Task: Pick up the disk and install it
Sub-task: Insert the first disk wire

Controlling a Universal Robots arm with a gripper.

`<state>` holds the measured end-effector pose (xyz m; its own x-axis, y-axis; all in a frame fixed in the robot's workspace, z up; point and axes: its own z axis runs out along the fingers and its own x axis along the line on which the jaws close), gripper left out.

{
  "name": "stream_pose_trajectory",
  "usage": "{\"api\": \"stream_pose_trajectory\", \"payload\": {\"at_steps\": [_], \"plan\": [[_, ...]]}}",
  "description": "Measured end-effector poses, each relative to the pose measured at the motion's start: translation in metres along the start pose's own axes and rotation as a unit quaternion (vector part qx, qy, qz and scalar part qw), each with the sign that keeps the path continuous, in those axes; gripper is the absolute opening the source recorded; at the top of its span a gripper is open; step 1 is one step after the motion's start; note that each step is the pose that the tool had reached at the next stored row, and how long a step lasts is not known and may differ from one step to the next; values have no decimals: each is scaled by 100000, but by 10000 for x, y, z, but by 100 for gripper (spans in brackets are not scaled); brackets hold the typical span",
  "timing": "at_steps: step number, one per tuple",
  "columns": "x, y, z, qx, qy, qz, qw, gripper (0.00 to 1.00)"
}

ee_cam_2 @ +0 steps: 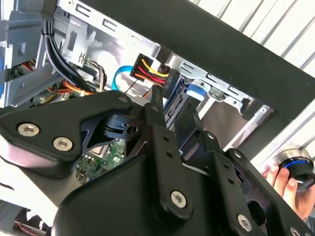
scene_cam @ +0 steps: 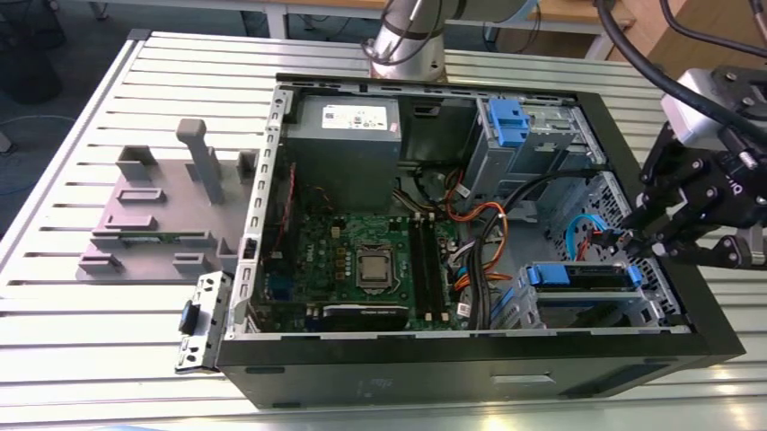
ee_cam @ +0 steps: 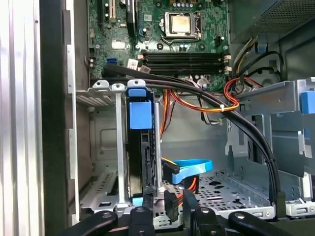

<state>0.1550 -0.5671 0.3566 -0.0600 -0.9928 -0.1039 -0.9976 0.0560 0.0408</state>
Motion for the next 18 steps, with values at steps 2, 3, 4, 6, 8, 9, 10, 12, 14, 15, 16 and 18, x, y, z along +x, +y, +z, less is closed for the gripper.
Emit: {"api": "stream_pose_trajectory", "payload": {"at_steps": [2,3,4,6,8,9,10,12,14,15,16,18], "plan": [[-15,-12,32,-14,20,-116,100000,37],[-22,-19,49,-20,10,-161,100000,37],[-29,-25,64,-24,11,-205,100000,37],[-42,-38,98,-34,5,-304,100000,37],[-57,-54,124,-44,15,-387,99999,37],[-64,-66,128,-45,18,-413,99999,37],[-67,-79,128,-47,24,-445,99999,37],[-74,-103,128,-53,24,-493,99999,37],[-81,-131,130,-55,29,-521,99999,37],[-85,-146,130,-56,60,-533,99999,37],[-88,-154,131,-56,90,-546,99998,37],[-88,-154,131,-55,98,-547,99998,37]]}}
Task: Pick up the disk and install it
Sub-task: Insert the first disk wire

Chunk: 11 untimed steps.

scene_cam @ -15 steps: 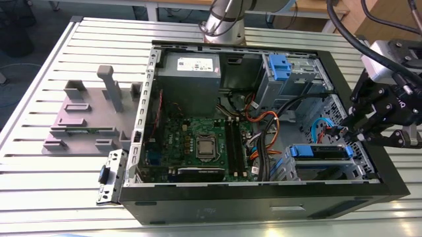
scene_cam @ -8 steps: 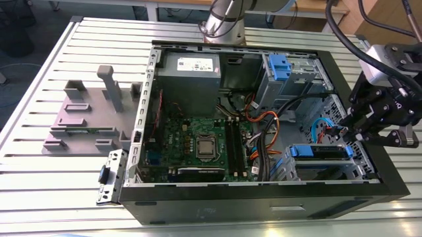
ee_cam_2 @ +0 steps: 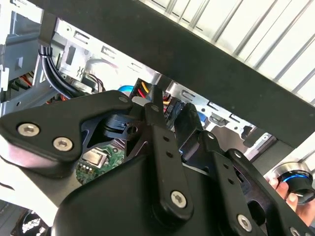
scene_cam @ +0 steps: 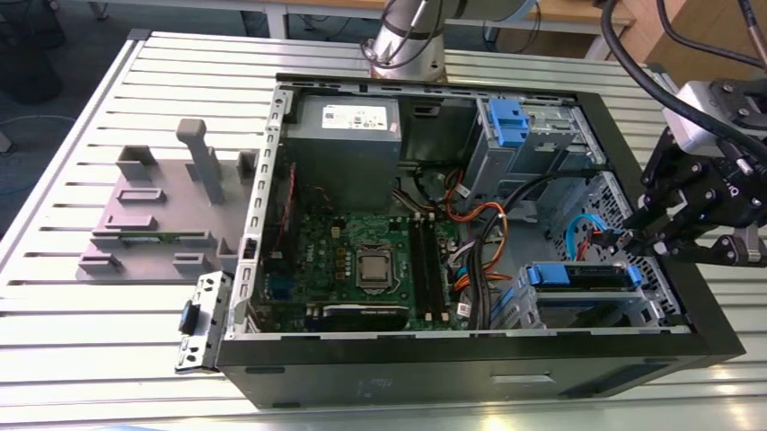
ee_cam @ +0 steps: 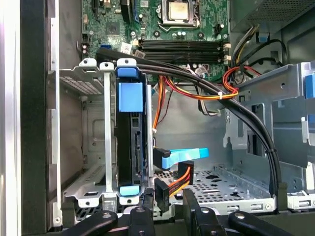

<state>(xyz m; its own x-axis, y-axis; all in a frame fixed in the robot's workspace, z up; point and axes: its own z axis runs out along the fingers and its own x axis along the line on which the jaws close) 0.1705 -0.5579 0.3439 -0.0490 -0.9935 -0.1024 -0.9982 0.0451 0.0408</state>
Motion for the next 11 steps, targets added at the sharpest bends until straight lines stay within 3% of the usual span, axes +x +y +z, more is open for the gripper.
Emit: {"api": "stream_pose_trajectory", "payload": {"at_steps": [8,11], "plan": [[0,0,1,-1,4,-2,100000,36],[0,0,1,-1,5,-3,100000,23]]}}
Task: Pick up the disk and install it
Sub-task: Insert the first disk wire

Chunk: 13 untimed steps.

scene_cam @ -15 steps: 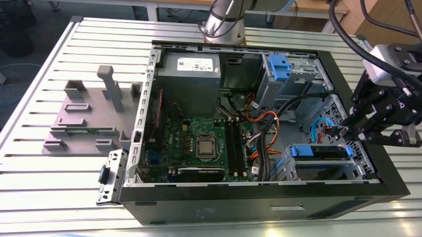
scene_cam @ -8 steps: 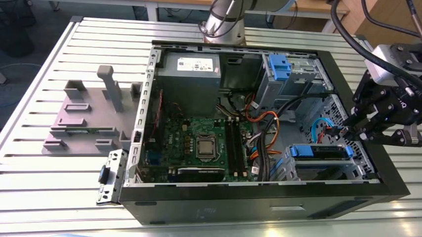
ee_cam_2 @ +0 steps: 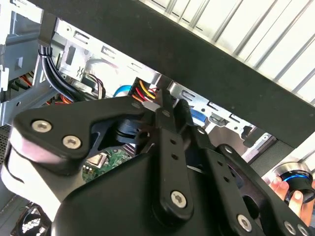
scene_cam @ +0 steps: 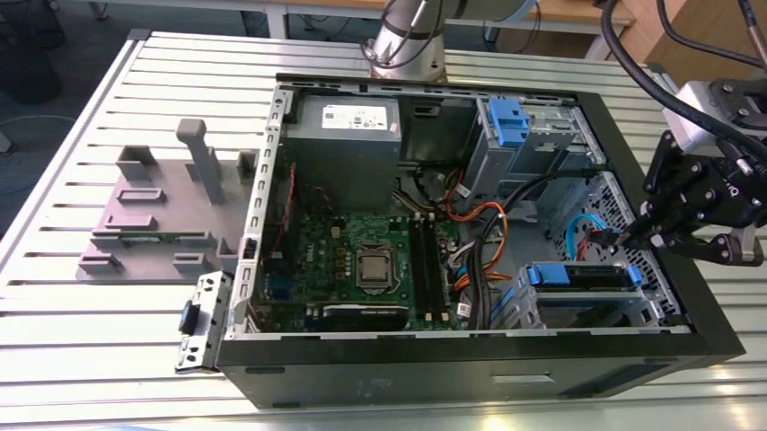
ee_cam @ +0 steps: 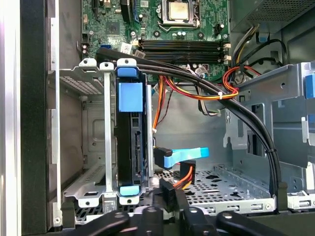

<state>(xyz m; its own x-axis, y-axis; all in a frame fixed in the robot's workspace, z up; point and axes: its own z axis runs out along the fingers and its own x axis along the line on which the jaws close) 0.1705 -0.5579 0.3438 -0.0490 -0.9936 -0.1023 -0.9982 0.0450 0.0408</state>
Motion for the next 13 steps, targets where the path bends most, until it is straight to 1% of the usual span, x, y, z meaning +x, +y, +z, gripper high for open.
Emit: {"api": "stream_pose_trajectory", "payload": {"at_steps": [1,3,11,13], "plan": [[0,0,0,-1,0,0,100000,18],[0,0,0,0,2,0,100000,17],[0,0,0,2,21,-6,100000,17],[0,15,0,9,92,1,100000,17]]}}
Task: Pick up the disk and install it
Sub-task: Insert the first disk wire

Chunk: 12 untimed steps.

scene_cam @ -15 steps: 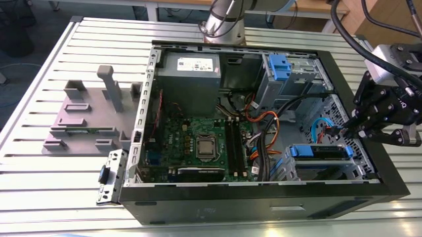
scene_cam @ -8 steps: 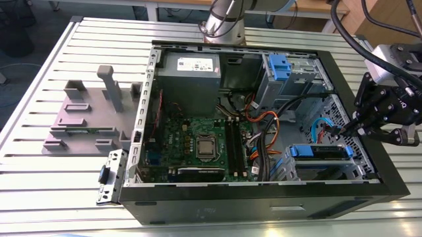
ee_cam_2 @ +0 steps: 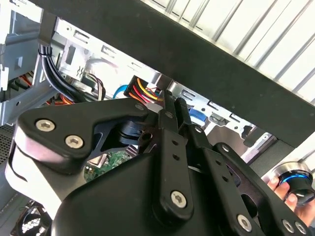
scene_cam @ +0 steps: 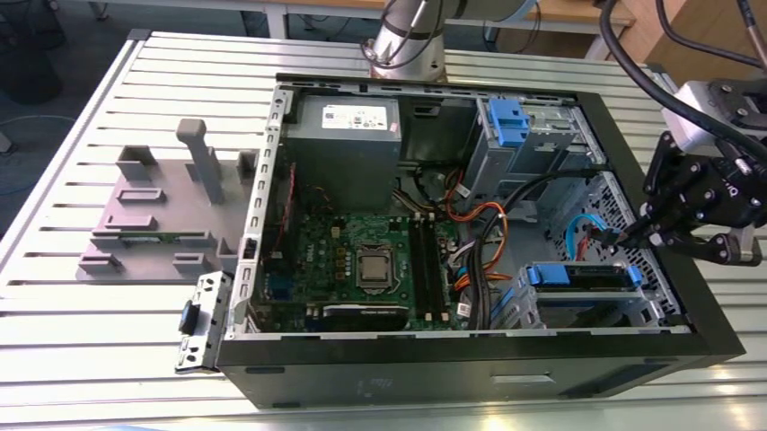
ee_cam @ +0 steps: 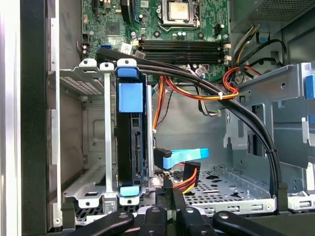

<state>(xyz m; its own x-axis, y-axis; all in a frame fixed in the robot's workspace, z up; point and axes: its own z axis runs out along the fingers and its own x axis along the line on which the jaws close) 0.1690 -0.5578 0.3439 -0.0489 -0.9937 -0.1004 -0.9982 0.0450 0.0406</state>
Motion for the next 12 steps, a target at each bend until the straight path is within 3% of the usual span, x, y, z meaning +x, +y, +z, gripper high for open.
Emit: {"api": "stream_pose_trajectory", "payload": {"at_steps": [5,12], "plan": [[17,98,1,260,-6,-28,100000,17],[154,134,-10,268,-13,-28,100000,17]]}}
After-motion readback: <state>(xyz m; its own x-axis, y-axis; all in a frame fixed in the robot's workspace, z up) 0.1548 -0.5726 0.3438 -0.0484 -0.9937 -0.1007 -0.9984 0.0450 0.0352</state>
